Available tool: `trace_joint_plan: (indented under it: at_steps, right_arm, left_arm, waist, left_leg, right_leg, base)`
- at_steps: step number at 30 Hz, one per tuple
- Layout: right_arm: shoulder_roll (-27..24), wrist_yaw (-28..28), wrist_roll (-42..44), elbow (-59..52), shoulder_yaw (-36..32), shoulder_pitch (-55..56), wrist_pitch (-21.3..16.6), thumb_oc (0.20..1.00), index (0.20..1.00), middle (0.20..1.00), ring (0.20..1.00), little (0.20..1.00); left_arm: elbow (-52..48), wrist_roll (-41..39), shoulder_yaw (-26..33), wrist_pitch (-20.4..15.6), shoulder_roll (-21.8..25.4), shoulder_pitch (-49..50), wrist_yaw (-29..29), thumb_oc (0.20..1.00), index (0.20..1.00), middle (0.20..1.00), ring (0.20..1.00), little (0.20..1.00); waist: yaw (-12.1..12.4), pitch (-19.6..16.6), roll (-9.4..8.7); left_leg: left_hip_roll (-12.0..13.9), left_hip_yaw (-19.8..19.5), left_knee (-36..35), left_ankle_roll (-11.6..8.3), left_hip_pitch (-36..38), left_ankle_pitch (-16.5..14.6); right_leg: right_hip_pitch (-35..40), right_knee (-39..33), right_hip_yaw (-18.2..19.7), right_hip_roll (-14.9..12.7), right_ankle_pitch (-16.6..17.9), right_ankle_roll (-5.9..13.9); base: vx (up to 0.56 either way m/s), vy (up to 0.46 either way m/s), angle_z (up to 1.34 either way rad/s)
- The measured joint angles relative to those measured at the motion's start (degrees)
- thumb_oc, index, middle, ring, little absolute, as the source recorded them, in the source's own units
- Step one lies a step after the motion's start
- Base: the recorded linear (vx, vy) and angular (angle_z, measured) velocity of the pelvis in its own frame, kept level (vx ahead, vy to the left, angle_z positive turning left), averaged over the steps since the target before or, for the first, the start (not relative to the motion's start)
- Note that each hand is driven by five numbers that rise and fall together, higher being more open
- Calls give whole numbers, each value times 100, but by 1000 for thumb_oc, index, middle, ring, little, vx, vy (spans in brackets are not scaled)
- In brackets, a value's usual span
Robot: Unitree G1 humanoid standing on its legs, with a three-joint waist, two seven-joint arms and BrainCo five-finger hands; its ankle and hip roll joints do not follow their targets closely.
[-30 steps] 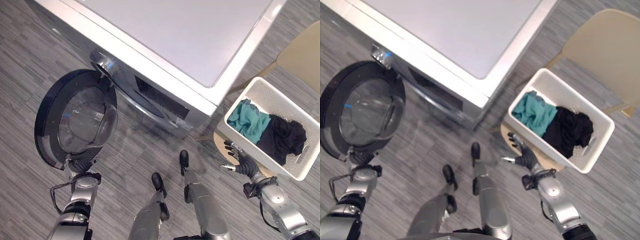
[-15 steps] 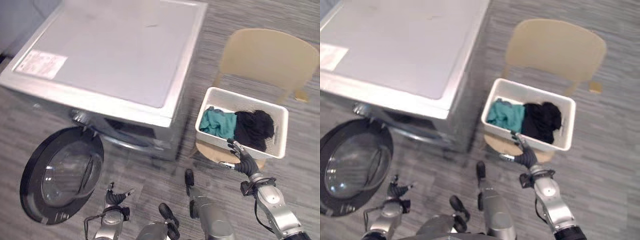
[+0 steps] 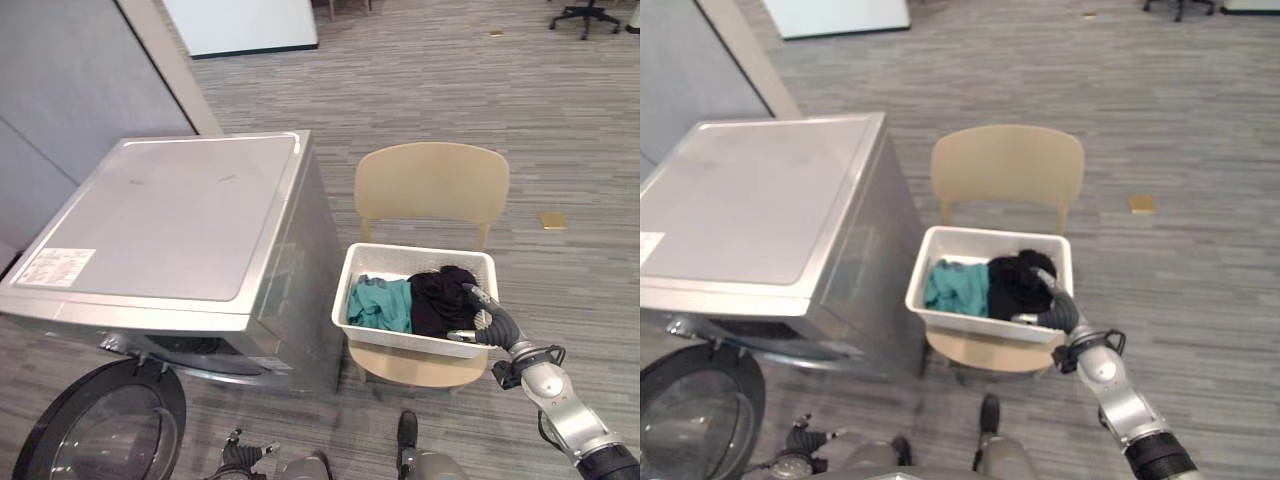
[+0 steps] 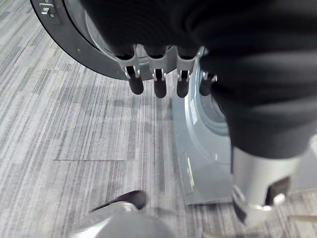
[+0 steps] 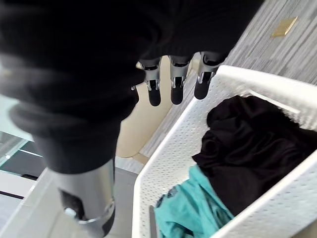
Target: Grab the laundry basket,head to the washer,open it,put in the laundry and shut it.
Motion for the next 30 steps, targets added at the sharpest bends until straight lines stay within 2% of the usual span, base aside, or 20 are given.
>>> trace_joint_plan:
  at_steps: [2,3,4,5,6,7,9,11,14,18,19,22,24,26,30]
  right_arm:
    - [-5,4,-142,97,197,-12,20,1000,1000,1000,1000,1000]
    - [-64,15,-214,196,394,-114,20,1000,1000,1000,1000,1000]
    - [-154,29,-243,228,518,-98,11,1000,1000,1000,1000,1000]
    - [-266,59,-358,253,569,-93,23,1000,1000,1000,1000,1000]
    - [-354,75,-439,271,582,-102,52,1000,1000,1000,1000,1000]
    - [-366,79,-480,297,593,-119,94,1000,1000,1000,1000,1000]
    - [-380,80,-652,415,633,-261,99,1000,1000,1000,1000,1000]
    - [-343,71,-786,789,867,-720,126,1000,1000,1000,1000,1000]
    - [-337,69,-978,966,1022,-1292,141,1000,1000,1000,1000,1000]
    - [-162,-80,-1167,1582,1300,-2308,139,1000,1000,1000,1000,1000]
    - [-80,-142,-1275,2002,1503,-2843,174,1000,1000,1000,1000,1000]
    - [71,-187,-1341,2553,1639,-3357,270,1000,1000,1000,1000,1000]
    - [190,-378,-1345,3164,1810,-3716,361,1000,1000,1000,1000,1000]
    - [319,-398,-1585,3748,2337,-4171,454,1000,1000,1000,1000,1000]
    - [778,-594,-1782,4734,2369,-4693,523,1000,1000,1000,1000,1000]
  left_arm:
    - [113,6,-3,12,2,72,-10,1000,1000,1000,1000,1000]
    - [239,7,-38,27,6,41,-12,1000,1000,1000,1000,1000]
    - [239,27,-100,27,0,213,-28,1000,1000,1000,1000,1000]
    - [292,90,-108,28,-18,301,-50,1000,1000,1000,1000,1000]
    - [331,144,-111,28,-4,295,-60,1000,1000,1000,1000,1000]
    - [334,182,-99,33,64,277,-56,1000,1000,1000,1000,1000]
    - [281,212,-103,10,156,254,-61,1000,1000,1000,1000,1000]
    - [202,213,-146,17,180,228,-56,1000,1000,1000,1000,1000]
    - [108,211,-156,8,191,89,-43,1000,1000,1000,1000,1000]
    - [-112,162,-230,2,323,-16,41,1000,1000,1000,1000,1000]
    - [-112,110,-326,-30,380,-153,60,1000,1000,1000,1000,1000]
    - [-120,98,-325,-80,402,-313,89,1000,1000,1000,1000,1000]
    - [-114,-114,-376,-174,410,-594,146,1000,1000,1000,1000,1000]
    - [-87,-126,-576,-225,498,-874,231,1000,1000,1000,1000,1000]
    - [-92,-344,-742,-288,562,-1082,286,1000,1000,1000,1000,1000]
  waist:
    - [115,3,10]
    - [144,-3,37]
    - [202,-81,212]
    - [178,-117,307]
    - [145,-141,448]
    - [122,-123,392]
    - [103,-123,296]
    - [143,-85,270]
    - [336,113,363]
    - [601,383,371]
    - [629,561,406]
    - [714,784,401]
    - [823,980,400]
    - [898,1129,415]
    - [1006,1273,424]
  left_leg:
    - [-45,-33,-106,-63,-226,322]
    - [-103,-36,-52,-13,-270,385]
    - [-133,12,314,138,-254,452]
    - [-124,17,262,178,-193,410]
    - [-124,0,103,539,-99,360]
    - [-193,13,-41,563,-60,353]
    - [-360,6,-444,563,26,355]
    - [-478,24,-641,565,18,357]
    - [-564,11,-736,541,7,377]
    - [-570,-13,-696,511,-290,435]
    - [-532,-38,-694,512,-481,647]
    - [-504,-37,-702,528,-630,799]
    - [-529,-155,-722,602,-802,895]
    - [-532,-290,-689,666,-975,946]
    - [-531,-444,-546,676,-1240,965]
  right_leg:
    - [107,-3,-72,104,-1,-4]
    - [159,-2,-97,145,4,-8]
    - [269,13,-189,263,30,11]
    - [268,44,-223,375,36,16]
    - [271,66,-219,449,36,16]
    - [235,143,-116,417,-7,62]
    - [123,181,132,345,-14,81]
    - [21,201,156,230,11,117]
    - [-33,236,152,148,46,169]
    - [-408,407,126,125,48,174]
    - [-605,479,51,146,45,170]
    - [-769,548,-13,153,39,166]
    - [-981,680,-63,144,-56,154]
    - [-1149,851,-188,130,-201,135]
    - [-1496,1299,-263,93,-465,113]
  base:
    - [103,11,-52]
    - [93,67,-87]
    - [93,67,-77]
    - [87,109,-54]
    - [21,52,-9]
    - [17,86,6]
    - [-43,64,19]
    - [-40,39,16]
    - [-92,40,22]
    - [-135,28,6]
    - [-133,31,16]
    - [-86,23,13]
    - [-119,36,17]
    - [-86,13,35]
    - [-88,-3,20]
